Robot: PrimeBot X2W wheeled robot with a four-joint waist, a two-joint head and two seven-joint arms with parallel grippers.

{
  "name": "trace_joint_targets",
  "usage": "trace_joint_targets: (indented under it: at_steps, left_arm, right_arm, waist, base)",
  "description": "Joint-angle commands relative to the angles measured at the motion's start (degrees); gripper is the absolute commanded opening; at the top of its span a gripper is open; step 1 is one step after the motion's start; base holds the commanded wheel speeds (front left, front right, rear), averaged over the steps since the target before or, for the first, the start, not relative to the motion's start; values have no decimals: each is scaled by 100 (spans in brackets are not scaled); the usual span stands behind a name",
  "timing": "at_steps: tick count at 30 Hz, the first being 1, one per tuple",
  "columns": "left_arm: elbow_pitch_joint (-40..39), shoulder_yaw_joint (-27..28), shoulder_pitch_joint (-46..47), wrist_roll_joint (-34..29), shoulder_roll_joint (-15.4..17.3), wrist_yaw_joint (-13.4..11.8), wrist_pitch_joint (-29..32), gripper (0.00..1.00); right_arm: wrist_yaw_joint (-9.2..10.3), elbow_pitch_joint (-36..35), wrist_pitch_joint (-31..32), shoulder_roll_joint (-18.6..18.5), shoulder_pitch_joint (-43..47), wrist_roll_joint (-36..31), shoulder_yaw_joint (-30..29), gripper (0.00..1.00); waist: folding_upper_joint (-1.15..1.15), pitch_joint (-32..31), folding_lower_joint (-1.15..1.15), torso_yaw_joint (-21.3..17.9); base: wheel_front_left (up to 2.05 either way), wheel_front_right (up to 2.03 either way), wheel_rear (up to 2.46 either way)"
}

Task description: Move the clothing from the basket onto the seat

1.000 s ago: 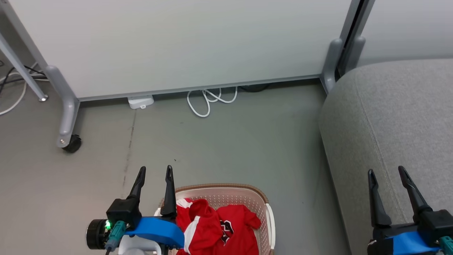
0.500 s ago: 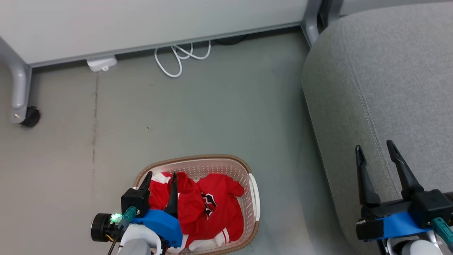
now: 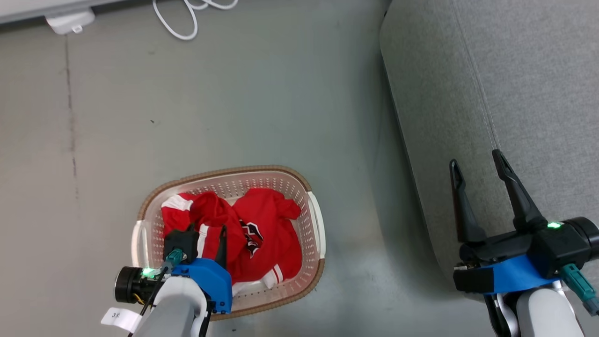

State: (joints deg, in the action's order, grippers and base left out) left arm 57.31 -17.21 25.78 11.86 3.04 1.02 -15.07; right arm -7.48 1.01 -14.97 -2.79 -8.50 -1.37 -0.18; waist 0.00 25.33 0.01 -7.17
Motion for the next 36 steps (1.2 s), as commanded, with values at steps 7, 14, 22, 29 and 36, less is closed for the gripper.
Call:
trace_joint_targets:
  at_steps: [7, 14, 22, 29, 36]
  left_arm:
    - [325, 43, 295, -61, 140, -128, -16, 100]
    - [380, 51, 385, -146, 287, -283, -16, 100]
    - [466, 112, 661, -115, 372, -429, -16, 100]
    - [479, 137, 873, -105, 474, -476, -16, 100]
    - [636, 87, 1110, -167, 541, -514, -16, 100]
  right_arm:
    - [-3, -103, -32, -17, -266, 115, 160, 100]
    - [-3, -184, -33, -18, -346, 194, 163, 100]
    - [-3, -268, -33, -18, -434, 328, 150, 100]
    - [-3, -299, -32, -18, -498, 467, 260, 100]
    - [-3, -336, -33, -17, -579, 564, 316, 100]
  waist:
    - [0, 581, -1, -278]
    - [0, 960, -1, -409]
    - [0, 1406, -1, -432]
    - [0, 1729, -1, -480]
    - [0, 1988, -1, -556]
  base:
    - [0, 0, 0]
    - [0, 0, 0]
    - [0, 0, 0]
    - [0, 0, 0]
    - [0, 0, 0]
